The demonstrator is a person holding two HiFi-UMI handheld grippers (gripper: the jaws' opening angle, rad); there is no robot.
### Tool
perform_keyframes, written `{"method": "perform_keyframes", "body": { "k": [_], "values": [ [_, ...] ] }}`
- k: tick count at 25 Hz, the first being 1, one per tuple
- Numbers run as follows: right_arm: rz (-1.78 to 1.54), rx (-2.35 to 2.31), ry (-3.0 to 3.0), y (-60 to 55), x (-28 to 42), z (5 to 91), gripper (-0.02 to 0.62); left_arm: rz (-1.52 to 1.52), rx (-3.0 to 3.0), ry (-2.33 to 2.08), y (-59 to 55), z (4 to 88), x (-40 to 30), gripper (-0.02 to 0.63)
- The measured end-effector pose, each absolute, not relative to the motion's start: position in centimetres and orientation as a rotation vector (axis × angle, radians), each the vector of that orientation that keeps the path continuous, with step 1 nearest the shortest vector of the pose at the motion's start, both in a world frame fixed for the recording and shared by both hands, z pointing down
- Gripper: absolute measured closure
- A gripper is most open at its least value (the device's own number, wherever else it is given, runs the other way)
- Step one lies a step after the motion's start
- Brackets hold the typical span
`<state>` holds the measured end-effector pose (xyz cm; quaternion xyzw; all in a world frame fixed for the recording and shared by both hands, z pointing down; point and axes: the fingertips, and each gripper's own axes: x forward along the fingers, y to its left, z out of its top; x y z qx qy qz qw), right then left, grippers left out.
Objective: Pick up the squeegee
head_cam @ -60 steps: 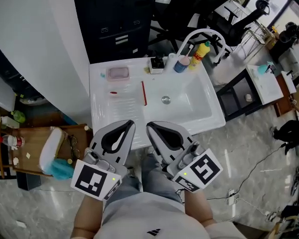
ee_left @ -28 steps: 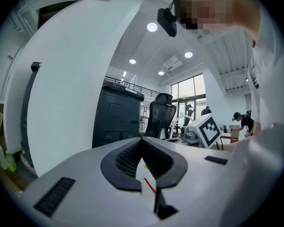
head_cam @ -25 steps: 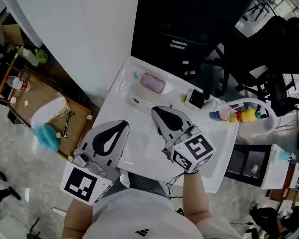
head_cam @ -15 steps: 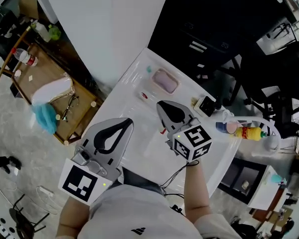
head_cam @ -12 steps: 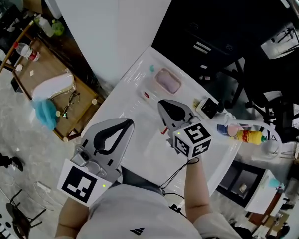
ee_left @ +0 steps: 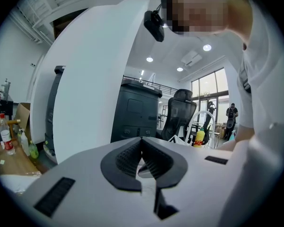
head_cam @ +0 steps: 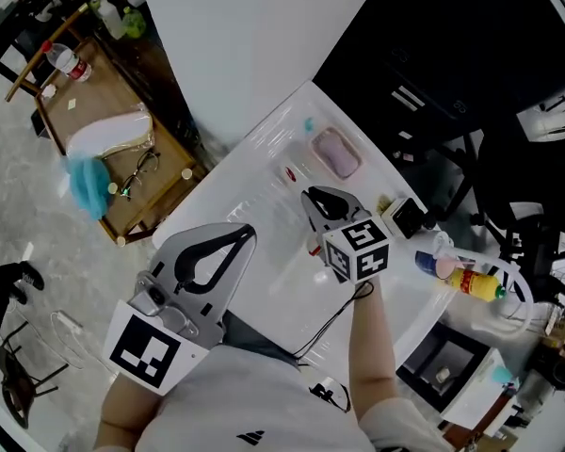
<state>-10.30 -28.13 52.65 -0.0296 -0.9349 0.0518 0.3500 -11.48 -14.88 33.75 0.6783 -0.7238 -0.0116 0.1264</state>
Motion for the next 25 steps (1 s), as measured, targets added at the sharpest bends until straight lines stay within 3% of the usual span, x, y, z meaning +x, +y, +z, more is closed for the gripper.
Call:
{"method": "perform_keyframes", "body": {
  "k": [25],
  "values": [
    [-0.020,-0.140,-2.132,-29.2,-9.1,60.8,0.497,0.016,1.881,-2.150,-14.3,35.1,-11.7,0.593]
  ]
}}
